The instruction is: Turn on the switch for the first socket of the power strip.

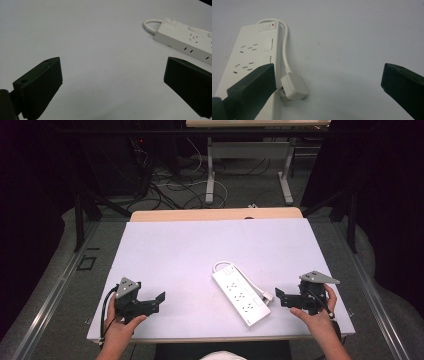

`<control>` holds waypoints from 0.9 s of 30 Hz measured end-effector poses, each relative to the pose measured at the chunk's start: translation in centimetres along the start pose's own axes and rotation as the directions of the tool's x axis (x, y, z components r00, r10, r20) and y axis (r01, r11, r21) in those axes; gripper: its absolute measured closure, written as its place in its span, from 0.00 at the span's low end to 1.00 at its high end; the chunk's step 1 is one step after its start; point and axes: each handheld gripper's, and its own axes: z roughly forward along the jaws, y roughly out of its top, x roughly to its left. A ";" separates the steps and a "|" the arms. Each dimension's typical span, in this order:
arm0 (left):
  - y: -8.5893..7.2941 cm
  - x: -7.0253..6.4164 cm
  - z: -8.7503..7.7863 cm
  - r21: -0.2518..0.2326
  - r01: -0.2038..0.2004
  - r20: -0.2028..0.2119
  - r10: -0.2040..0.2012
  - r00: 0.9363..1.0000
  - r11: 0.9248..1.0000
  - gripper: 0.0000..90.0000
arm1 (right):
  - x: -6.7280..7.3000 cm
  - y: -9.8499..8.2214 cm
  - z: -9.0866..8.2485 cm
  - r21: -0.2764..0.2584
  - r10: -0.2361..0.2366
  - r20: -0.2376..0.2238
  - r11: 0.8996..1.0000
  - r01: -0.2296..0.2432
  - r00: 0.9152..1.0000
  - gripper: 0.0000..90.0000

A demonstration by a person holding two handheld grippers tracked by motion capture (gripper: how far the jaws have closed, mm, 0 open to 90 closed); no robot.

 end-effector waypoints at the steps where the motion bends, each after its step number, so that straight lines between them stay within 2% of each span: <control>1: 0.0 0.0 0.0 0.005 0.000 0.001 0.000 1.000 1.000 0.02 | 0.1 0.1 0.1 -0.004 0.003 0.000 1.000 -0.003 1.000 0.00; 7: -0.3 -0.1 -0.4 0.015 -0.016 -0.005 0.016 1.000 1.000 0.02 | 0.5 0.7 0.4 0.015 -0.008 -0.026 1.000 0.008 1.000 0.00; 11: -0.5 -0.3 -0.5 0.015 -0.008 -0.008 0.008 1.000 1.000 0.02 | 0.8 1.0 0.7 0.025 -0.023 -0.030 0.999 0.023 0.999 0.01; 13: -0.6 -0.3 -0.6 0.014 -0.007 -0.009 0.007 1.000 1.000 0.02 | 1.0 1.4 0.9 0.048 -0.029 -0.043 0.998 0.031 0.999 0.04; 15: -0.6 -0.3 -0.8 0.018 -0.018 -0.015 0.019 1.000 1.000 0.02 | 1.1 1.5 1.0 0.048 -0.037 -0.046 0.998 0.039 0.998 0.05; 21: -0.7 -0.3 -0.9 0.010 -0.006 -0.019 0.006 1.000 1.000 0.03 | 1.6 2.1 1.3 0.089 -0.049 -0.066 0.995 0.055 0.997 0.10; 24: -0.6 -0.3 -0.9 0.011 -0.007 -0.019 0.008 1.000 1.000 0.03 | 1.8 2.4 1.4 0.103 -0.067 -0.082 0.992 0.076 0.994 0.15; 27: -0.6 -0.3 -0.8 0.012 -0.009 -0.018 0.009 1.000 1.000 0.03 | 2.0 2.8 1.5 0.120 -0.091 -0.089 0.988 0.101 0.992 0.17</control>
